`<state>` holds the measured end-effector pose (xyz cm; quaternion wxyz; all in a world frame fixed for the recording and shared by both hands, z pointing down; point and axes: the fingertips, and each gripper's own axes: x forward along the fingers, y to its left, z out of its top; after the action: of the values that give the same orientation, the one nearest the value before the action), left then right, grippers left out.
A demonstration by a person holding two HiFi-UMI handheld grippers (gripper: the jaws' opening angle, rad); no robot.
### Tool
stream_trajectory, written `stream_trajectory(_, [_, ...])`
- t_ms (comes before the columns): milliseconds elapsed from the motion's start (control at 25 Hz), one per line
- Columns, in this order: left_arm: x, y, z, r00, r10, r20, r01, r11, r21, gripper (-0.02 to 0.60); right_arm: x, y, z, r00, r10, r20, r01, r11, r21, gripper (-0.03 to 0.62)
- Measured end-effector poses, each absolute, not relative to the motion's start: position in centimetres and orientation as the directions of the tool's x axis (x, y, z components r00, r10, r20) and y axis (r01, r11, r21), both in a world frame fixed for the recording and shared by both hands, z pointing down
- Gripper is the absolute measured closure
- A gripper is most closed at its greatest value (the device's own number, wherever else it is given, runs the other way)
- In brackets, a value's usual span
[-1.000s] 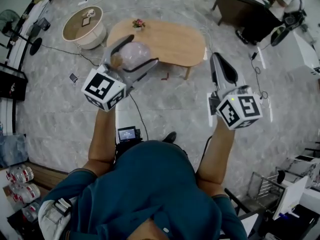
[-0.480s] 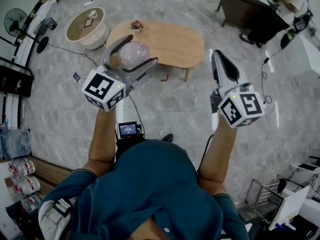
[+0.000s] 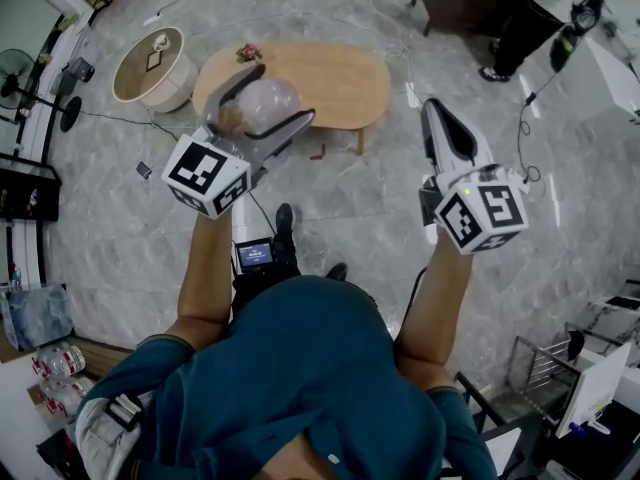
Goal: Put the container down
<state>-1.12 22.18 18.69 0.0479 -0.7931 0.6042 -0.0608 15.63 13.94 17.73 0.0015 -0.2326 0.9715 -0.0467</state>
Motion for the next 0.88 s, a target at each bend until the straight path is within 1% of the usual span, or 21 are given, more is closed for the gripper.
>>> stream_trajectory(320, [-2.8,15.1,18.5,0.387,-0.922,0.01,-0.914,-0.385,-0.128,0.17,15.0,9.2,17.2,-0.821,-0.57,0.036,-0.571,0.819,-0.066,0.583])
stream_trajectory(880, [-10.8,4.9,18.0,0.53,-0.848,-0.017,-0.844,-0.526,-0.107,0.17,8.5,3.2,16.5,-0.706,-0.706,0.066,-0.708,0.705,-0.04,0.583])
